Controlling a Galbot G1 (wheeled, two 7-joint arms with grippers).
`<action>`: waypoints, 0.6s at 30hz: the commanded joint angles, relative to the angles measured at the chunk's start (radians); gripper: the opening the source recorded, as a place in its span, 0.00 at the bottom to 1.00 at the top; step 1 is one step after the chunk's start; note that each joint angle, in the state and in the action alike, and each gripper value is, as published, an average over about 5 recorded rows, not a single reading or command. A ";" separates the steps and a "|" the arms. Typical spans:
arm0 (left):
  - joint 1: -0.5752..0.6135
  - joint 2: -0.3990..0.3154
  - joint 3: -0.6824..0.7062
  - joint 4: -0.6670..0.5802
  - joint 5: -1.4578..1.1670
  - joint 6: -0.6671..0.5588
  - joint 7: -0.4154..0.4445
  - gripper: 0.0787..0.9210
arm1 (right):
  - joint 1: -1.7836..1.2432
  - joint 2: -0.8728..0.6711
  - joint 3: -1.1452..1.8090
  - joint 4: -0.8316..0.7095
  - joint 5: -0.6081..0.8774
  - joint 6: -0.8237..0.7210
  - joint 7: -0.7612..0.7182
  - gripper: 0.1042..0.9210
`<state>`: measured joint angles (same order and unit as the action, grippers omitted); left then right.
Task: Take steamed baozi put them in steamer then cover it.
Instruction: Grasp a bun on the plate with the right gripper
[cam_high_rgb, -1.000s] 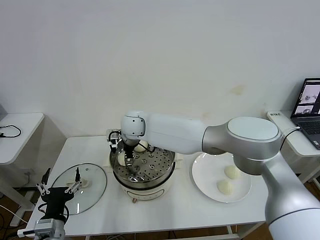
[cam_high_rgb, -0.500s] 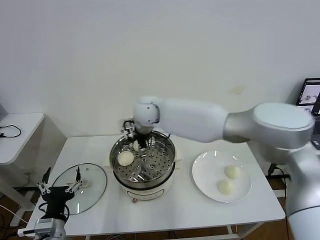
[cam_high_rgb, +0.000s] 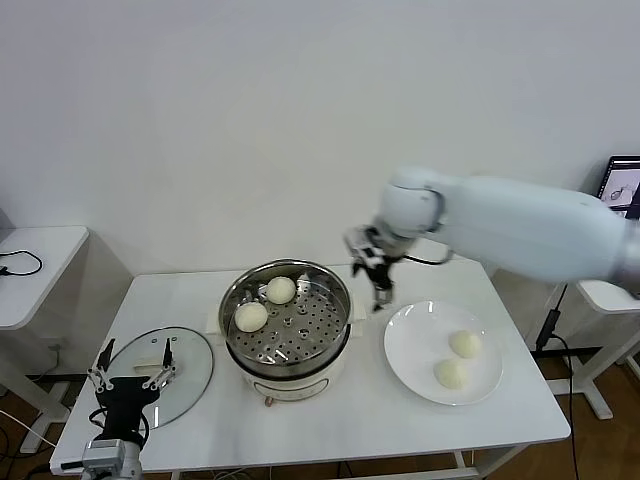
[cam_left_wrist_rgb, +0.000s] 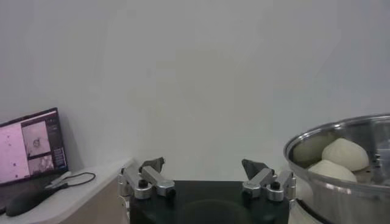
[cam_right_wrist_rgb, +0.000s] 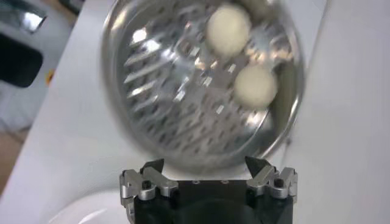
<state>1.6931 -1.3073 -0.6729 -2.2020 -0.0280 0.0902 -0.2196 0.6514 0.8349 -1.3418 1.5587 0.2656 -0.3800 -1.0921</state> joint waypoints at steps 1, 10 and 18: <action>0.003 -0.004 0.015 0.001 0.012 0.000 -0.001 0.88 | -0.036 -0.313 -0.017 0.140 -0.128 0.086 -0.041 0.88; 0.006 -0.019 0.035 -0.002 0.040 0.001 -0.004 0.88 | -0.303 -0.382 0.120 0.134 -0.280 0.092 0.014 0.88; 0.014 -0.021 0.031 -0.002 0.048 0.001 -0.005 0.88 | -0.530 -0.381 0.290 0.079 -0.361 0.091 0.044 0.88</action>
<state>1.7070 -1.3275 -0.6456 -2.2045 0.0163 0.0911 -0.2239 0.3131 0.5282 -1.1686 1.6341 -0.0043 -0.3076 -1.0592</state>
